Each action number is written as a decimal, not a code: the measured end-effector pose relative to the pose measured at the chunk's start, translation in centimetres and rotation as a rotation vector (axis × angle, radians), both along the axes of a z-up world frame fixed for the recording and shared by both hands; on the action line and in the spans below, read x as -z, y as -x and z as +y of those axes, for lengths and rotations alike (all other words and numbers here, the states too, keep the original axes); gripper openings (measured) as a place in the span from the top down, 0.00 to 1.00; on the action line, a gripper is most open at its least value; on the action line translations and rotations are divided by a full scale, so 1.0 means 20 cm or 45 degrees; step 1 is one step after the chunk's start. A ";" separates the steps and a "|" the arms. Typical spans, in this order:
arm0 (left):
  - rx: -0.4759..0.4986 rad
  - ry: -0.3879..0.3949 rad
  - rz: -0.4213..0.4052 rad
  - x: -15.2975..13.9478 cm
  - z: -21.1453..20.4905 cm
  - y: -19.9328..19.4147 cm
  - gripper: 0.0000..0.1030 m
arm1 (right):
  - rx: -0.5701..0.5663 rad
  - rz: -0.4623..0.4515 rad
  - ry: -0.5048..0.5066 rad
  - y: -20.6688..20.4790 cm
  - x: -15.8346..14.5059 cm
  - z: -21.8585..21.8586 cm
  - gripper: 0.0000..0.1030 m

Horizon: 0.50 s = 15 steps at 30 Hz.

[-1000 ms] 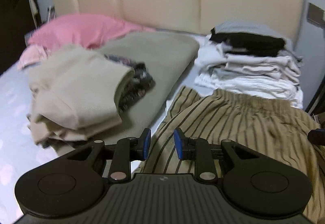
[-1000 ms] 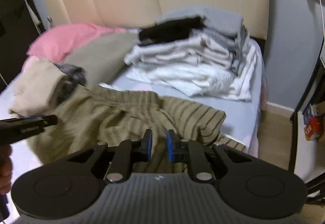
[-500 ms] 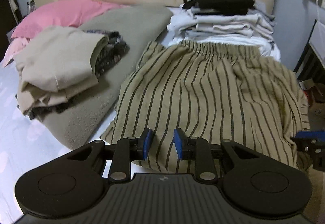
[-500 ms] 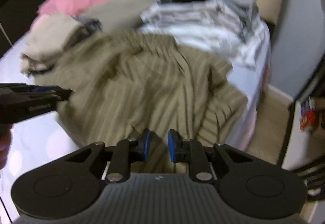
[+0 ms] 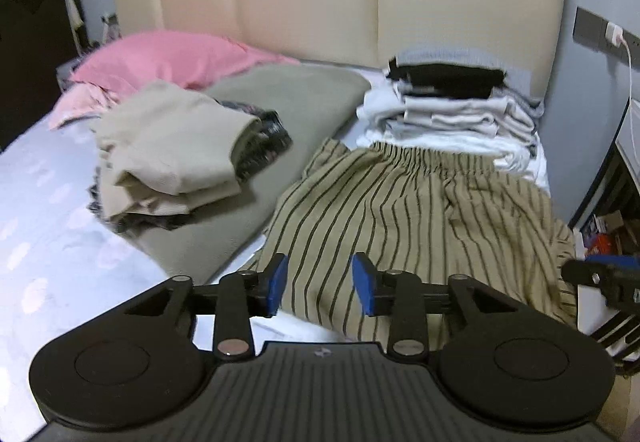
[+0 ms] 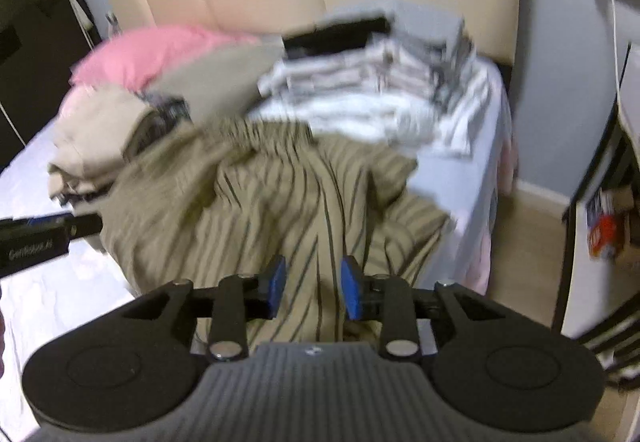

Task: Fold clothes

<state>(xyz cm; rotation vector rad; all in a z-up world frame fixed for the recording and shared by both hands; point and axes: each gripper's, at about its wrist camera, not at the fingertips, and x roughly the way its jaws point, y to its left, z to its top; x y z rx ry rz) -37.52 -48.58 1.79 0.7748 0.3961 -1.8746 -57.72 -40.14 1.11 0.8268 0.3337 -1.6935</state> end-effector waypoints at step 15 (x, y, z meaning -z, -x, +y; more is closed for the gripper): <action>-0.130 0.046 0.009 -0.06 0.39 -0.08 0.51 | 0.019 0.176 0.134 -0.07 -0.07 0.27 0.26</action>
